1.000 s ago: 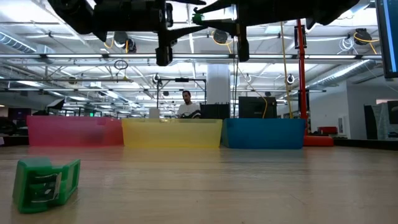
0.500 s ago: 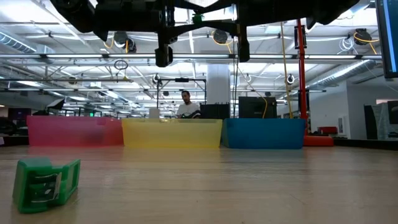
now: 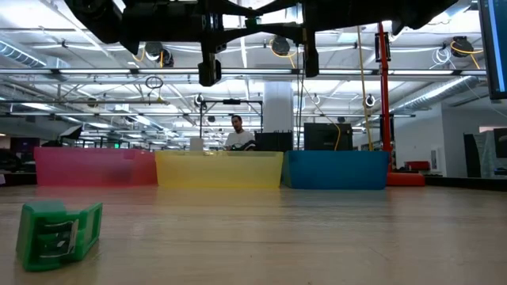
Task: Pick and place Stapler, Stapler remover, tape
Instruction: Put the right green stapler into the red bin, then put the green stapler into the red bin
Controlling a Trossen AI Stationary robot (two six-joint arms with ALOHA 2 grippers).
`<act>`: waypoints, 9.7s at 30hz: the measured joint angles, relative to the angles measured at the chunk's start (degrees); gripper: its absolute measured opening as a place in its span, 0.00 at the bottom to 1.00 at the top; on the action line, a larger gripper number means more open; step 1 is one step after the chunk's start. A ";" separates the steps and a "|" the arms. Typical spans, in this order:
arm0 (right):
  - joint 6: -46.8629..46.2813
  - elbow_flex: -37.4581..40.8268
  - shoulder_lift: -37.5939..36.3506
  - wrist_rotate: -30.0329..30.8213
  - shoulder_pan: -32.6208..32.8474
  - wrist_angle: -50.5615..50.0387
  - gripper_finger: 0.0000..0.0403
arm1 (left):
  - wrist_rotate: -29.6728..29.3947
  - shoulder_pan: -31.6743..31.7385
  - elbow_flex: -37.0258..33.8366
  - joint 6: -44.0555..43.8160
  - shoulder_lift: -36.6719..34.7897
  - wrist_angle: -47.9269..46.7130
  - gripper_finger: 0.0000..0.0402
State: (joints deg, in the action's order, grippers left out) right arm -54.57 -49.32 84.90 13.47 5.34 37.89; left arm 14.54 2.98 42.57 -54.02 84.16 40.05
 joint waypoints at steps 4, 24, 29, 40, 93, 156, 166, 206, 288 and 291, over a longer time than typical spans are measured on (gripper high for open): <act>2.17 0.00 0.04 -0.12 0.00 0.29 0.15 | 0.03 0.00 0.00 1.12 0.00 -0.55 0.14; 6.07 0.17 0.17 0.52 -0.37 2.33 0.49 | 2.06 -2.23 0.13 1.40 -0.33 -11.78 0.14; 7.23 0.17 0.17 0.24 -0.85 6.11 0.53 | 1.89 -0.91 0.13 2.36 -0.35 -19.65 0.14; 9.01 0.17 0.15 -0.17 0.37 8.61 0.53 | -13.66 10.02 0.21 10.10 -10.23 -57.68 0.14; 9.10 0.15 0.11 -0.02 0.72 6.86 0.53 | -29.09 33.38 -6.51 17.00 -17.79 -99.53 0.21; 12.65 0.11 0.04 -6.29 0.35 -7.05 0.52 | -20.61 -30.94 2.01 0.92 -14.97 -63.27 0.47; 28.07 0.11 0.04 -6.27 -0.13 -19.07 0.51 | -18.34 -35.38 2.01 0.46 -5.30 -45.60 0.35; 20.84 48.11 -43.55 -7.58 -0.39 15.92 0.51 | -13.82 -37.77 31.28 34.11 25.46 -63.59 0.23; 17.68 48.30 -43.71 -4.21 -0.44 13.29 0.51 | -15.46 -32.24 31.30 46.10 29.39 -73.11 0.14; 17.68 48.30 -43.70 -4.22 -0.44 13.73 0.51 | -20.74 -29.30 31.15 45.26 25.96 -84.24 0.14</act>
State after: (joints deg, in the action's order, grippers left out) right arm -36.89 -1.02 41.21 9.26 4.91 51.61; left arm -6.20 -26.31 73.71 -8.77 110.12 -44.20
